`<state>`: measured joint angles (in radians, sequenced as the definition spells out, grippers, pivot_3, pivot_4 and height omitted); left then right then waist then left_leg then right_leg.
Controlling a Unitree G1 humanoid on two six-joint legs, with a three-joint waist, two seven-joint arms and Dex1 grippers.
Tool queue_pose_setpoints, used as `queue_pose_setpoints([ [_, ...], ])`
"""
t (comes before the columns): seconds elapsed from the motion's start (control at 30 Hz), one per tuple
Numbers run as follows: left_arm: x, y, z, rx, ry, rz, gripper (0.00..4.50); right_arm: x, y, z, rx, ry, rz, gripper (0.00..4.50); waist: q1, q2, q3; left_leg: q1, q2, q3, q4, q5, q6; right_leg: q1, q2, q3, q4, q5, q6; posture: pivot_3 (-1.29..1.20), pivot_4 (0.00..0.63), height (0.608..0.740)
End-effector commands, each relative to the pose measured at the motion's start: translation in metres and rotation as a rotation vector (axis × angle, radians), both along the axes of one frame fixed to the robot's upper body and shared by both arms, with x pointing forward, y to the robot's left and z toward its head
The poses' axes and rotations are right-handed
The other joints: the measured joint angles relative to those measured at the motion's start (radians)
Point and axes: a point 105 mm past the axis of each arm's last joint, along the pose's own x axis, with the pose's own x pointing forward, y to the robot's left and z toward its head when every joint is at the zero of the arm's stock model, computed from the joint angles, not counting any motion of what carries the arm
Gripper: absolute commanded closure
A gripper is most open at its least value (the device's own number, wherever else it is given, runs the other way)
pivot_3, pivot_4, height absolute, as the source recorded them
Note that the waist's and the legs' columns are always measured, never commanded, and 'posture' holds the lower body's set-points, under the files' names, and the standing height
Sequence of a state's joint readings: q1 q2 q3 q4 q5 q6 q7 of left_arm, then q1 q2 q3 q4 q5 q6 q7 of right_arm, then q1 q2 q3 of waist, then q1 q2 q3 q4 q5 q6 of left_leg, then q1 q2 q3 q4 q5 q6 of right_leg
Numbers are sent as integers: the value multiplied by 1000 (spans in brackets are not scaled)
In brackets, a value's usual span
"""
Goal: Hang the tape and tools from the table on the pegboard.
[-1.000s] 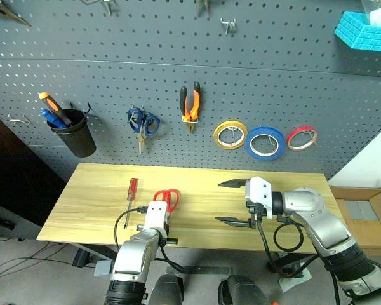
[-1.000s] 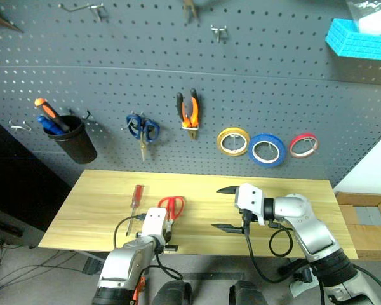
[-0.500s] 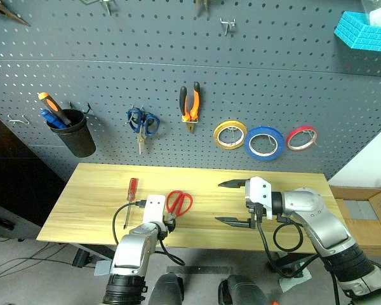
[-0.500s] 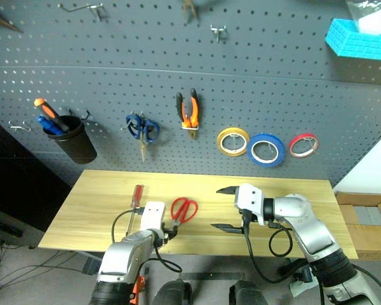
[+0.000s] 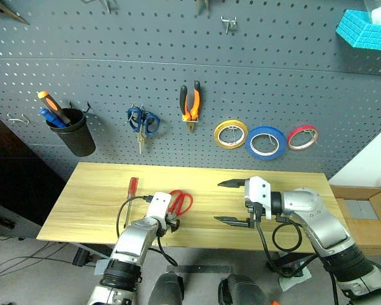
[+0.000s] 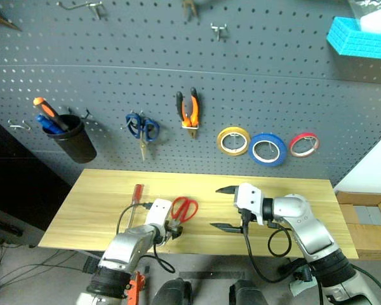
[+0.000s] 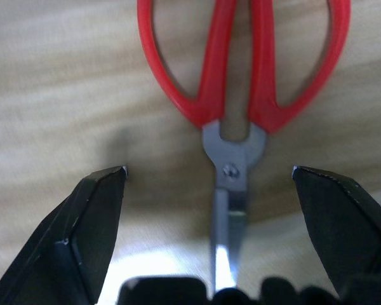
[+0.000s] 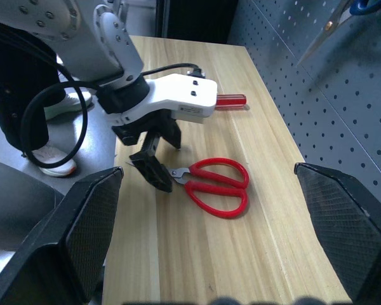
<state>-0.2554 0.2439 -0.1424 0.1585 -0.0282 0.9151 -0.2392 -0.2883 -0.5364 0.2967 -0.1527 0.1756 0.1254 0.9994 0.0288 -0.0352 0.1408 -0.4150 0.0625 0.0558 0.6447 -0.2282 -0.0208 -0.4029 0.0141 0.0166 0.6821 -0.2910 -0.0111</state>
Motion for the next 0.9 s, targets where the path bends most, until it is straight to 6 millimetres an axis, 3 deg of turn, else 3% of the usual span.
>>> queue_pose_setpoints([
  [0.03, 4, 0, -3, 3, 15, -25, 21, 4, -1, 10, 30, -22, -26, 0, 0, 0, 0, 0, 0, 0, 0, 0, 0, 0, 0, 0, 0, 0, 0, 117, 170, 740],
  [0.33, -11, -14, -7, -67, 93, -85, 21, 6, 1, 12, 41, -26, -38, 0, -2, 1, 1, 0, 0, 0, 0, 0, 0, 0, 0, 0, 0, 0, 0, 114, 175, 740],
  [0.47, -21, -14, -7, -79, 108, -74, 825, 8, -1, 11, 42, -26, -46, 0, -3, 1, 2, 0, 0, 0, 0, 0, 0, 0, 0, 0, 0, 0, 1, 115, 175, 740],
  [0.77, -34, -12, -9, -96, 128, -34, 3952, 10, -3, 12, 42, -28, -54, 0, -2, 1, 4, 0, 0, 0, 0, 0, 0, 0, 0, 0, 0, -1, 2, 122, 177, 740],
  [0.8, -34, -11, -9, -94, 128, -28, 4145, 10, -3, 12, 43, -28, -54, 0, -2, 1, 4, 0, 0, 0, 0, 0, 0, 0, 0, 0, 0, -1, 2, 122, 176, 740],
  [0.9, -34, -9, -8, -97, 116, -18, 4149, 11, -3, 12, 43, -29, -56, 0, -2, 1, 5, 0, 0, 0, 0, 0, 0, 0, 0, 0, 0, -1, 2, 123, 174, 740],
])
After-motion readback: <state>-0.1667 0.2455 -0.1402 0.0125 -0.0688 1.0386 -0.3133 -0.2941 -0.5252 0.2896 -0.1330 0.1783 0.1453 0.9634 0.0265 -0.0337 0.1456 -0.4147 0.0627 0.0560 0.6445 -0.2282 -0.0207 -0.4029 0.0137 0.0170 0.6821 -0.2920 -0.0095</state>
